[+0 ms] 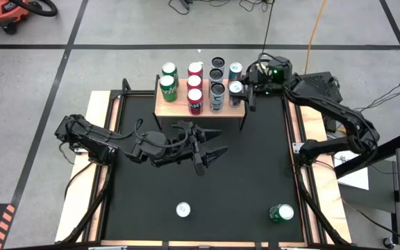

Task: Place canned beverage on shelf
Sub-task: Put the top blue soda can on the shelf aligned with the other blue soda can

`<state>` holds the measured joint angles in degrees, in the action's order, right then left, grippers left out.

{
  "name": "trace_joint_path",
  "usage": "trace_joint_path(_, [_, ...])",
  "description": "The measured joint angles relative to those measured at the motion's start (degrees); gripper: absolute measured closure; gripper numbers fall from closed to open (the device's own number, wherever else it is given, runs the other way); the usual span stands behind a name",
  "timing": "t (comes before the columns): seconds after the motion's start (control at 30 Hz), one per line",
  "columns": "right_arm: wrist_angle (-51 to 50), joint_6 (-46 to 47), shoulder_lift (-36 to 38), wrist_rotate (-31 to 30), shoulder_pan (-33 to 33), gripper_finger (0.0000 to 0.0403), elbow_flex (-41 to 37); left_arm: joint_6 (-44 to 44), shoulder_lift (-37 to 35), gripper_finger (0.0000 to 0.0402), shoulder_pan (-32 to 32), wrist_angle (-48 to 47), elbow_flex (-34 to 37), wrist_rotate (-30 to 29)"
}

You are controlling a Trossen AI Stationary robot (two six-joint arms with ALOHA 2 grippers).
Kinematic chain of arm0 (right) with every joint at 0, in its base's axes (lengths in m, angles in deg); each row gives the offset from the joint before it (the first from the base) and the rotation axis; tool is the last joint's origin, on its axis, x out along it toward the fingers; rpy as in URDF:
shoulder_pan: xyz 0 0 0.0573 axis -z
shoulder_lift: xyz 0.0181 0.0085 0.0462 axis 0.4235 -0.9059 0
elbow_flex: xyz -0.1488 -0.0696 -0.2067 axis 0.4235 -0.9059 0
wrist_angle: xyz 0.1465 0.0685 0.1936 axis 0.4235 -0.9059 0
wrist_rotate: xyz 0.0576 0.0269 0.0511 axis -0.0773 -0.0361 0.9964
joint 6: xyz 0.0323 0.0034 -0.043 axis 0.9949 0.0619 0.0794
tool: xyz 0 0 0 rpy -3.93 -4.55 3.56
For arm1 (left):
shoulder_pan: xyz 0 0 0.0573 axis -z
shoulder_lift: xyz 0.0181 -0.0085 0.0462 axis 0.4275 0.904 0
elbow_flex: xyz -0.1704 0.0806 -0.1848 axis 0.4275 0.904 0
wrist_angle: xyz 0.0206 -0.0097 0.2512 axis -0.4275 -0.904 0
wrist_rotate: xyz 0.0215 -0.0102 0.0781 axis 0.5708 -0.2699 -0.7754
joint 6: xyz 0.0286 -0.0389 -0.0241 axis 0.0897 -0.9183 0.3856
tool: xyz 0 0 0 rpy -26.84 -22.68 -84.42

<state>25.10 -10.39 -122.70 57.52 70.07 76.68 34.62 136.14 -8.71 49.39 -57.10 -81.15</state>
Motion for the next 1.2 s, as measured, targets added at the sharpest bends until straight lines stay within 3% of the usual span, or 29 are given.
trace_joint_path(0.37, [3.76,6.74,-3.16,0.10,1.65,0.0178,0.00,-0.14,0.00,0.0059,0.15,0.00,0.00,0.02])
trace_joint_path(0.67, [-4.06,7.11,1.87,6.19,5.28,0.0178,0.00,-0.11,0.00,0.0059,0.15,-0.03,0.00,0.02])
trace_joint_path(0.83, [-4.03,5.68,4.96,6.12,6.03,0.0178,0.02,0.03,0.00,0.0059,0.05,-0.03,0.00,0.02])
trace_joint_path(1.2, [0.46,8.85,3.39,5.86,5.90,0.0179,0.02,0.31,0.00,0.0059,-0.92,-0.03,0.00,0.04])
